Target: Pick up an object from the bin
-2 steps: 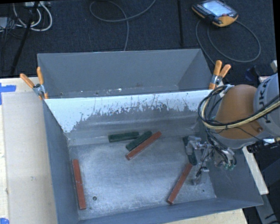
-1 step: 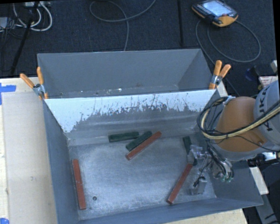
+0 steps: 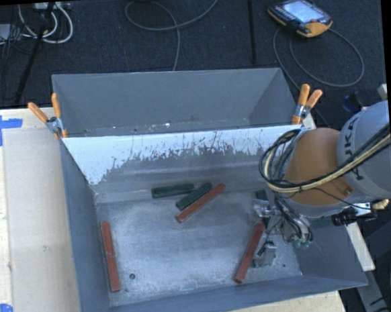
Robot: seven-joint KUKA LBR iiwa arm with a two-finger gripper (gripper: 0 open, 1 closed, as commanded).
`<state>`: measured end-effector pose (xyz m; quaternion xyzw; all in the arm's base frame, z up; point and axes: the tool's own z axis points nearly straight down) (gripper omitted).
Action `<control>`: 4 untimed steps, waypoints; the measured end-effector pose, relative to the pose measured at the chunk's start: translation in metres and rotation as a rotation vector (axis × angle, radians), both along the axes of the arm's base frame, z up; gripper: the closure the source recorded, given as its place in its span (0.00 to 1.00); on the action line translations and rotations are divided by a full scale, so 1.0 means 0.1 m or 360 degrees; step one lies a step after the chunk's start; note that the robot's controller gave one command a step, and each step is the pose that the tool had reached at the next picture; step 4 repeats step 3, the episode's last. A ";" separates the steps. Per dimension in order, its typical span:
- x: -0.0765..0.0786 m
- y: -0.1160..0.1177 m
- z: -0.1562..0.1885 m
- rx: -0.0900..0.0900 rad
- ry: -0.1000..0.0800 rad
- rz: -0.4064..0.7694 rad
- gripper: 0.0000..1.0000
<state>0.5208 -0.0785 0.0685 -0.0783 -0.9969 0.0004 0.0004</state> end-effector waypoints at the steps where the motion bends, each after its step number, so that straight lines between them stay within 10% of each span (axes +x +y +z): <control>1: -0.50 0.45 0.05 0.0003 0.0000 0.0800 1.00; 2: -0.50 0.45 0.05 0.0003 0.0000 0.0802 1.00; 3: -0.09 1.04 1.60 0.0002 -0.0004 0.0829 1.00; 4: -0.09 1.04 1.60 0.0002 -0.0004 0.0829 1.00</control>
Offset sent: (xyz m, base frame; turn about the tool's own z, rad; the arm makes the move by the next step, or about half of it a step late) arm 0.0000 0.0000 0.0000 0.0000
